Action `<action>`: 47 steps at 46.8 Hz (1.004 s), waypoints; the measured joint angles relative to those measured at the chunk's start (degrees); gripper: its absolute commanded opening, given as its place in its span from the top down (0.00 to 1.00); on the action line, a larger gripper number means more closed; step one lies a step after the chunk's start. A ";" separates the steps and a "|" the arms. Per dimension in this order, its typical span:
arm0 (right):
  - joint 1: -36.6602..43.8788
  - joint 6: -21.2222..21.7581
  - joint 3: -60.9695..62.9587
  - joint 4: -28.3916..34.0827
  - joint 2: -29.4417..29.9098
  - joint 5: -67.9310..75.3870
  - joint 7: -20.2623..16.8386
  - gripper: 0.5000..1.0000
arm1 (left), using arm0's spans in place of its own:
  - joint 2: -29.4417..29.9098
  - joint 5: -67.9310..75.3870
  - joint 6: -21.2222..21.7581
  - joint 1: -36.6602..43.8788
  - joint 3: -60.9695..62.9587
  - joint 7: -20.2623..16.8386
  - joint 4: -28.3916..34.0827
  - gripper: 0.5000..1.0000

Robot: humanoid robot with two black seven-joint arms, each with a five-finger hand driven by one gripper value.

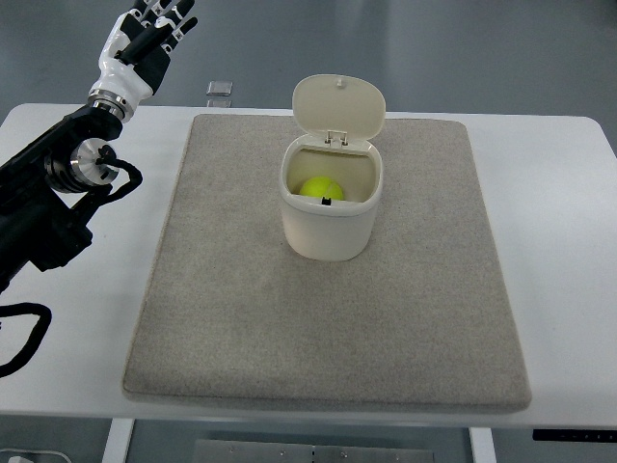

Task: Put tennis ball into box with left hand

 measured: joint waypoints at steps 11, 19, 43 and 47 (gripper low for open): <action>0.00 0.00 0.00 0.02 0.00 0.00 0.00 0.12 | -1.12 -2.41 -3.47 -0.10 -0.19 0.00 4.96 0.25; 0.00 0.00 0.00 0.01 0.00 0.00 0.00 0.12 | -1.31 -5.90 -5.05 -0.15 -0.14 0.00 7.10 0.25; -0.01 0.00 0.00 0.02 0.00 0.00 0.00 0.12 | -4.64 -6.67 -5.08 -0.18 0.58 0.00 9.86 0.24; 0.00 0.00 0.00 0.00 0.00 0.00 0.00 0.12 | -4.73 -6.69 -5.05 -0.18 0.56 0.00 9.95 0.24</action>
